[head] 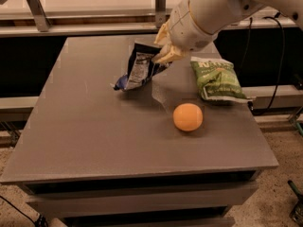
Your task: Move blue chip bag near orange
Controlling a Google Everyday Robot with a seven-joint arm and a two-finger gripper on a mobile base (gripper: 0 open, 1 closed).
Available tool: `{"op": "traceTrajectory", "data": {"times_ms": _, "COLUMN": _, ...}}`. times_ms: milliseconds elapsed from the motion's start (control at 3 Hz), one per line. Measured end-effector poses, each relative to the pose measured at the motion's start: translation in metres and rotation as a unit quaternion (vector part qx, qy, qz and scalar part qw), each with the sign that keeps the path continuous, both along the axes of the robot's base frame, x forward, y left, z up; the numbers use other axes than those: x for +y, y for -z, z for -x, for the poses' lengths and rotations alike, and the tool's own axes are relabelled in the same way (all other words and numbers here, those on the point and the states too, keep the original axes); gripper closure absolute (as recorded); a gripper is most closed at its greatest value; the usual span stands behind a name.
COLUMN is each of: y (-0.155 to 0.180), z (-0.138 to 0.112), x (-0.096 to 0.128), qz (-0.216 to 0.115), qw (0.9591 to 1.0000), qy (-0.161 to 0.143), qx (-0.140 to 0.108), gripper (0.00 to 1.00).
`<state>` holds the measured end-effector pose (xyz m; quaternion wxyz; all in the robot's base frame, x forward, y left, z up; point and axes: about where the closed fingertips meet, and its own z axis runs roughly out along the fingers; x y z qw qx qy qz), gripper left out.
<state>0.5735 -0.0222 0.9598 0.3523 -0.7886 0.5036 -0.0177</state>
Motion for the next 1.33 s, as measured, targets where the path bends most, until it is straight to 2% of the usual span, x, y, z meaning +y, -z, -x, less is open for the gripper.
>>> {"op": "traceTrajectory", "data": {"times_ms": 667, "y": 0.004, "z": 0.003, "x": -0.007, "qz": -0.002, "qw": 0.9999, "qy": -0.008, "qx": 0.015, "gripper": 0.12}}
{"op": "traceTrajectory", "data": {"times_ms": 1000, "y": -0.003, "z": 0.006, "x": -0.010, "qz": 0.002, "qw": 0.9998, "qy": -0.007, "qx": 0.018, "gripper": 0.00}}
{"op": "traceTrajectory", "data": {"times_ms": 1333, "y": -0.020, "z": 0.004, "x": -0.013, "qz": 0.022, "qw": 0.9995, "qy": 0.017, "qx": 0.014, "gripper": 0.00}}
